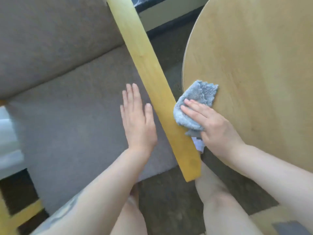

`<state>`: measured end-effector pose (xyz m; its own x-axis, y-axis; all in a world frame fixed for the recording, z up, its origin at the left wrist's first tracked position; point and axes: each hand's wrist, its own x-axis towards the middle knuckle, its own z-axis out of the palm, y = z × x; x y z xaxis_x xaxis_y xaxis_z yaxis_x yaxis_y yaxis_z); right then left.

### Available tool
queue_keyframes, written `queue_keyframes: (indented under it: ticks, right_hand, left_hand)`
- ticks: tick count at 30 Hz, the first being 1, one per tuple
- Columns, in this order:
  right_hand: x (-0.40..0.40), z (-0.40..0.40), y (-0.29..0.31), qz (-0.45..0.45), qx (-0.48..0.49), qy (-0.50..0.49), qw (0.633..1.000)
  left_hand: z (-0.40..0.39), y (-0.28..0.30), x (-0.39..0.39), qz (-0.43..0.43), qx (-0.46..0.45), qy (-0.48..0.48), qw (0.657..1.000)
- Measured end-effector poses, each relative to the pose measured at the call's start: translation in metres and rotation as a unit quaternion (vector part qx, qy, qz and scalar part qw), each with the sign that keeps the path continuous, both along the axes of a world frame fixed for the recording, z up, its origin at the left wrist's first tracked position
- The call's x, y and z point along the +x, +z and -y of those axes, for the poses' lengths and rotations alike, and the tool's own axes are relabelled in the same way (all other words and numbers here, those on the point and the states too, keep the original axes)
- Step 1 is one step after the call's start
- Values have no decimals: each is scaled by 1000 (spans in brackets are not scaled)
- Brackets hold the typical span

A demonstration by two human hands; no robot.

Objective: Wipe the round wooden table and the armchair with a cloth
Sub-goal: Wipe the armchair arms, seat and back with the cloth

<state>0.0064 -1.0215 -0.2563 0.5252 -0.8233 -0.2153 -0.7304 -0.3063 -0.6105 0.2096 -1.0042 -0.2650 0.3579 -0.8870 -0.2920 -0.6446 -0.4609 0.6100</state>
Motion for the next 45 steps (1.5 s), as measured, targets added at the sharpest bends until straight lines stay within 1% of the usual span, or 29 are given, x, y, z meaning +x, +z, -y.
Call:
queue_keyframes:
  ticks: [3,5,7,9,10,11,12,13,15,16,17,18,20,21,22,24,25,26,29,30,31,33,34,36,39,40,43,44,45]
  right_hand:
    - [-3,34,11,84,20,-56,995]
    - [1,50,21,122,-7,-24,992]
    - [0,47,18,90,-65,202,973]
    - [-5,38,2,25,-99,471,876]
    - [-5,44,-6,8,-107,546,831]
    - [-2,60,-16,12,-123,580,806]
    - [7,78,-24,9,-141,570,810]
    - [17,94,-29,9,-161,511,844]
    - [37,103,-29,-13,-136,292,946]
    - [42,92,-29,-12,-114,220,969]
    - [44,75,-30,3,-114,221,969]
    - [41,60,-27,14,-118,300,947]
    - [31,76,-23,24,-145,496,856]
    - [32,100,-26,17,-169,518,838]
    - [35,122,-28,-2,-181,482,857]
    - [42,144,-26,-31,-131,315,940]
    - [44,139,-26,-31,-122,275,953]
    - [46,129,-27,-31,-121,302,945]
    - [51,136,-25,-8,-137,523,841]
    - [57,155,-25,-9,-155,542,826]
    - [62,174,-25,-20,-167,514,841]
    - [66,191,-24,-33,-139,354,924]
    - [64,182,-25,-28,-125,300,945]
    - [59,143,-25,-5,-127,347,929]
    - [62,144,-27,15,-129,508,852]
    - [69,162,-30,12,-157,495,854]
    - [78,183,-31,-12,-124,272,954]
    - [78,170,-31,-7,-112,240,964]
    - [77,152,-30,-2,-117,266,957]
  left_hand:
    - [-64,-1,-70,-105,77,245,961]
    - [-80,-6,-113,-161,137,393,895]
    - [-80,-13,-136,-171,191,523,813]
    - [-75,-19,-143,-112,239,590,764]
    - [-72,-19,-143,-79,243,608,752]
    - [-66,-16,-143,-54,237,632,736]
    - [-60,-14,-143,-39,228,648,726]
    - [-56,-11,-143,-38,226,654,721]
    - [-53,-10,-143,-56,253,682,684]
    - [-51,-11,-140,-70,256,699,664]
    - [-46,-11,-134,-84,248,715,648]
    - [-36,-11,-128,-100,224,722,648]
    - [-13,-10,-120,-108,176,718,665]
    - [-4,-11,-117,-97,166,717,670]
    - [4,-12,-115,-87,161,721,668]
    - [12,-15,-114,-82,162,727,662]
    - [14,-15,-115,-76,153,729,663]
    - [16,-14,-115,-61,141,721,675]
    - [21,-14,-118,-3,133,670,730]
    - [21,-14,-120,10,135,651,747]
    - [21,-15,-123,18,128,631,765]
    - [22,-14,-127,26,101,582,806]
    - [22,-14,-129,35,92,556,825]
    - [23,-13,-130,54,78,519,849]
    - [23,-15,-131,85,89,454,882]
    - [22,-15,-132,95,101,435,890]
    - [22,-10,-132,98,125,397,904]
    - [22,-8,-131,97,131,386,908]
    - [21,-7,-131,100,135,380,910]
